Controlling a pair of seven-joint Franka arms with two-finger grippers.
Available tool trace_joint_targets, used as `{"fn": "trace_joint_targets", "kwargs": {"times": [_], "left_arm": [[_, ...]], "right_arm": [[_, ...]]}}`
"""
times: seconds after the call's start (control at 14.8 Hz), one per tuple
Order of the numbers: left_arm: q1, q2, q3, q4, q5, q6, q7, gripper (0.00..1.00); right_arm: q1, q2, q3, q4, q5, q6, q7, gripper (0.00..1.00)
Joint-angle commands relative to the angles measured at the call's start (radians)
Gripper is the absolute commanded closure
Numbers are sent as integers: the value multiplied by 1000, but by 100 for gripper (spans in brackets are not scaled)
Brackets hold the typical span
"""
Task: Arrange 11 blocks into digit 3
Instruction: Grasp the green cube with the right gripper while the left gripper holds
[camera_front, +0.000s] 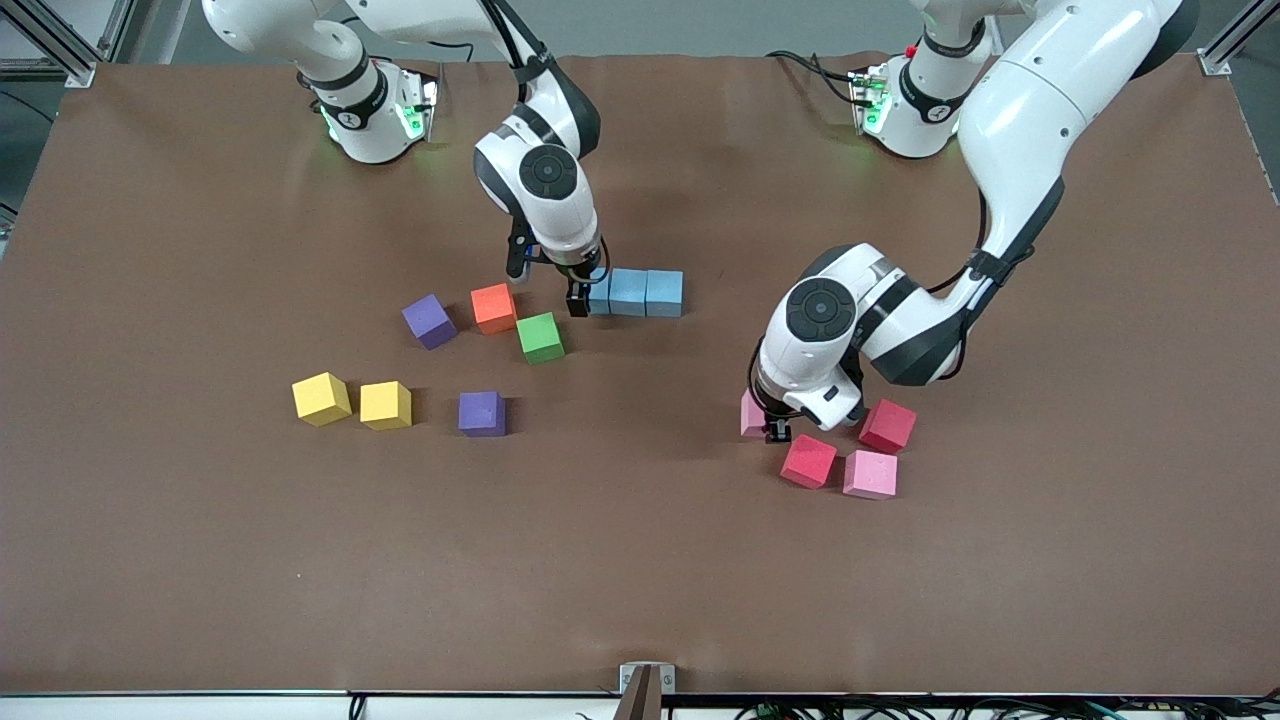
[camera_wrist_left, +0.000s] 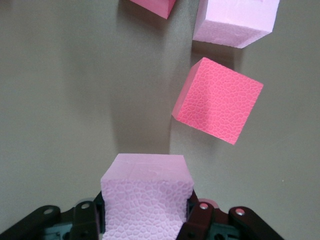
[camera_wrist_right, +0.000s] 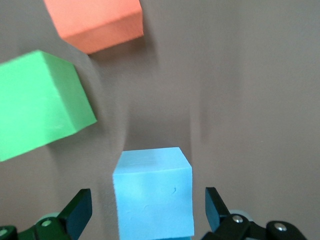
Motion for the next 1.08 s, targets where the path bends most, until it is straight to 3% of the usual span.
{"fn": "trace_joint_targets", "kwargs": {"times": [0.0,0.27,0.61,1.02], "left_arm": [[-1,-20,2,2,7,-24,2,63],[0,-22,2,0,5,-32,2,63],[0,-25,0,5,4,-50,3,63],[2,-26,0,8,-4,-53,3,63]], "right_arm": [[-37,-85,1,-19,-20,-73,-46,0],[-118,-133,1,-19,-21,-97,-193,0],[-215,-113,2,-20,-102,-78,-516,0],[-225,-30,4,-25,-90,32,-508,0]]}}
